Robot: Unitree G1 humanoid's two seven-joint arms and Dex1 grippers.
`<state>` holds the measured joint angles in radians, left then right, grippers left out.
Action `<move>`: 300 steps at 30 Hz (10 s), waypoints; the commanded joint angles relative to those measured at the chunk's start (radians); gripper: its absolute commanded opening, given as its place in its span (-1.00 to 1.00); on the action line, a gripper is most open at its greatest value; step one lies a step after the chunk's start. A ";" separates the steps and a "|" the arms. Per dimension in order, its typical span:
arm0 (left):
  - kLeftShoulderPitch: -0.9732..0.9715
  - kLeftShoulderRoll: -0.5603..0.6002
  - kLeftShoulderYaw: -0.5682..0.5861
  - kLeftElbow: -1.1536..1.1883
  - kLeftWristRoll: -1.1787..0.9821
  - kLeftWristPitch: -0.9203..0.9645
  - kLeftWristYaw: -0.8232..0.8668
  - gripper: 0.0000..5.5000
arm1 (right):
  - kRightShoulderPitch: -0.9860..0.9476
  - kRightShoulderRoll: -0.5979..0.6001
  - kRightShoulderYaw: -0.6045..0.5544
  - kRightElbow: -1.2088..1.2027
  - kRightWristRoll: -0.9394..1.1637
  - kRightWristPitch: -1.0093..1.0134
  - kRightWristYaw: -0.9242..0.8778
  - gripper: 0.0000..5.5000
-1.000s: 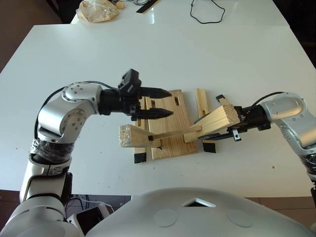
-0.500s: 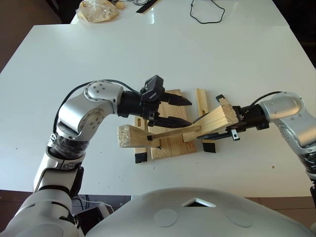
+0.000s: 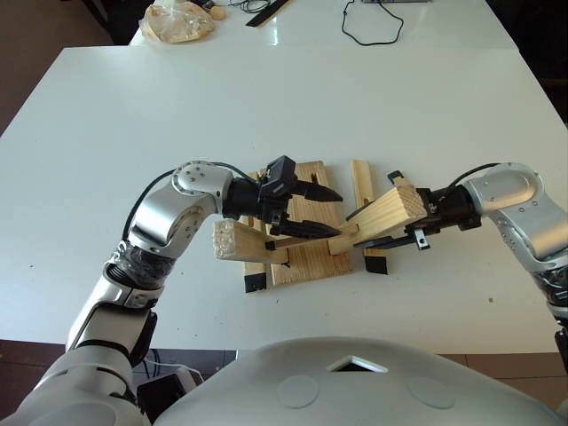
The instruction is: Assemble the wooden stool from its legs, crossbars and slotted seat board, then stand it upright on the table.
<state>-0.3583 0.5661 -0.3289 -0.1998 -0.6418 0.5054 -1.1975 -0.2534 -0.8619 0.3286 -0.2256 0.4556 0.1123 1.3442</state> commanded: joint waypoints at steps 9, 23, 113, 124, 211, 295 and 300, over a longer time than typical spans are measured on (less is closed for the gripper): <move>0.067 0.367 0.458 -0.007 0.044 -0.015 -0.031 0.12 | 0.058 -0.046 -0.007 -0.018 -0.074 0.061 -0.026 -0.26; 0.493 0.422 0.467 -0.314 0.116 -0.178 -0.082 0.12 | 0.181 -0.090 -0.126 -0.086 -0.042 0.099 -0.076 -0.26; 0.448 0.371 0.147 0.047 0.523 -0.419 0.067 0.96 | -0.018 0.157 0.007 0.323 -0.294 0.011 -0.111 0.16; 0.481 0.363 0.183 0.143 0.500 -0.445 0.117 0.96 | 0.048 0.130 -0.036 0.540 -0.329 -0.099 -0.101 0.16; 0.048 0.136 0.048 -0.049 0.342 -0.142 0.042 0.96 | 0.274 0.058 -0.060 0.043 -0.327 0.089 -0.217 0.16; 0.398 0.205 0.246 -0.014 0.628 -0.500 0.348 0.96 | 0.253 0.266 -0.125 -0.071 -0.501 0.257 -0.619 0.16; 0.396 0.154 0.139 -0.033 0.718 -0.554 0.376 0.96 | 0.237 0.318 -0.040 0.066 -0.599 0.190 -0.705 0.16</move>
<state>0.0341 0.7349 -0.1565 -0.2097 0.0587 -0.0433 -0.8281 -0.0063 -0.5596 0.2765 -0.2083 -0.1256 0.3062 0.6603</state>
